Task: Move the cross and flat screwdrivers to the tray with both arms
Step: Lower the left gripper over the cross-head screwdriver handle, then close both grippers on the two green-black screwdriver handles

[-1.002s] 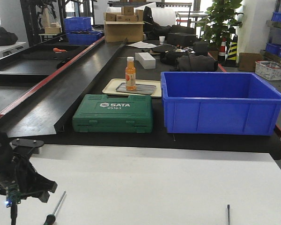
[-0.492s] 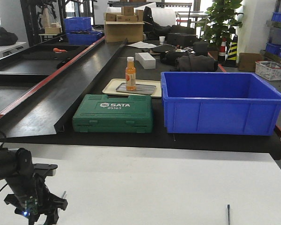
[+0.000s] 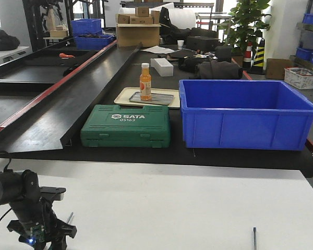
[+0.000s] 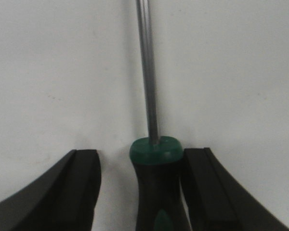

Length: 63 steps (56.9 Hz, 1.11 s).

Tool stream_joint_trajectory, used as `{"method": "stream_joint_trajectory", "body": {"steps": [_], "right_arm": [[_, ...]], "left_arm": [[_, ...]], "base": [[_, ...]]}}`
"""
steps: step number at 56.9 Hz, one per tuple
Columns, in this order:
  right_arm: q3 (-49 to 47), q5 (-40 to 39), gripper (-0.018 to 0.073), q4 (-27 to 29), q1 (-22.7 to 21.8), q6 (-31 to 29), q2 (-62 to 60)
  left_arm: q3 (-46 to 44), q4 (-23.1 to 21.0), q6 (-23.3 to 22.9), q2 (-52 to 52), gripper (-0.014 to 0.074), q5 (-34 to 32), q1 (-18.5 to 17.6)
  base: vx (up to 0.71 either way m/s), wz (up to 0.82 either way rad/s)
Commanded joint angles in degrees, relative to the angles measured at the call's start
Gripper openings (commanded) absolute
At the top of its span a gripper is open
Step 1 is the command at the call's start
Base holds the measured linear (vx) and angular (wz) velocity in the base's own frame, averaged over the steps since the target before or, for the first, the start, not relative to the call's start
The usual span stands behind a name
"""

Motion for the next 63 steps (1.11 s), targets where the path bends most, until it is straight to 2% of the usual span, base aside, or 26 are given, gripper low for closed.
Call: {"method": "stream_joint_trajectory", "body": {"steps": [1, 6, 10, 16, 18, 25, 31, 39, 44, 55, 63], "right_arm": [[-2.0, -3.6, 0.0592, -0.4, -0.3, -0.3, 0.2], [-2.0, -3.6, 0.0592, -0.4, -0.3, -0.3, 0.2], [-2.0, -4.0, 0.0592, -0.4, -0.3, -0.3, 0.2], [-2.0, -6.4, 0.0592, -0.4, -0.3, -0.5, 0.2], [-2.0, -7.5, 0.0592, -0.4, -0.3, -0.5, 0.2], [-2.0, -8.8, 0.0592, -0.1, -0.3, -0.2, 0.2], [-2.1, -6.9, 0.0592, 1.6, -0.3, 0.0, 0.2], [-7.5, 6.8, 0.0592, 2.8, -0.3, -0.9, 1.4], [-12.6, 13.0, 0.0592, 2.4, -0.3, -4.2, 4.1], [-27.0, 20.9, 0.0592, 2.8, -0.3, -4.9, 16.8], [-37.9, 25.8, 0.0592, 2.9, -0.2, -5.1, 29.5]], "left_arm": [[-1.4, -1.2, -0.1, -2.1, 0.0503, -0.8, -0.4], [-1.4, -1.8, 0.2, -1.9, 0.0483, 0.0, -0.4], [-1.4, -2.3, 0.7, -1.9, 0.0432, 0.4, -0.4], [-1.4, -2.3, 0.8, -1.9, 0.0277, 1.5, -0.4], [-1.4, -2.3, 0.8, -1.9, 0.0188, 2.1, -0.4], [-1.4, -2.3, 0.9, -1.9, -0.0013, 2.7, -0.4], [-1.4, -2.3, 0.9, -2.1, -0.0009, 3.0, -0.3], [-1.5, -2.3, 0.8, -4.0, -0.0006, 4.0, -0.3], [-1.5, -2.3, -1.4, -6.6, -0.0005, 4.5, -0.3], [-1.5, -2.4, -4.6, -13.3, -0.0004, 0.2, -0.3], [-1.5, -2.4, -4.6, -18.0, -0.0004, -1.2, -0.3]], "base": [[0.00, 0.00], [0.00, 0.00], [0.00, 0.00], [0.00, 0.00], [0.00, 0.00], [0.00, 0.00], [0.00, 0.00], [0.00, 0.00], [0.00, 0.00], [0.00, 0.00], [0.00, 0.00]]}}
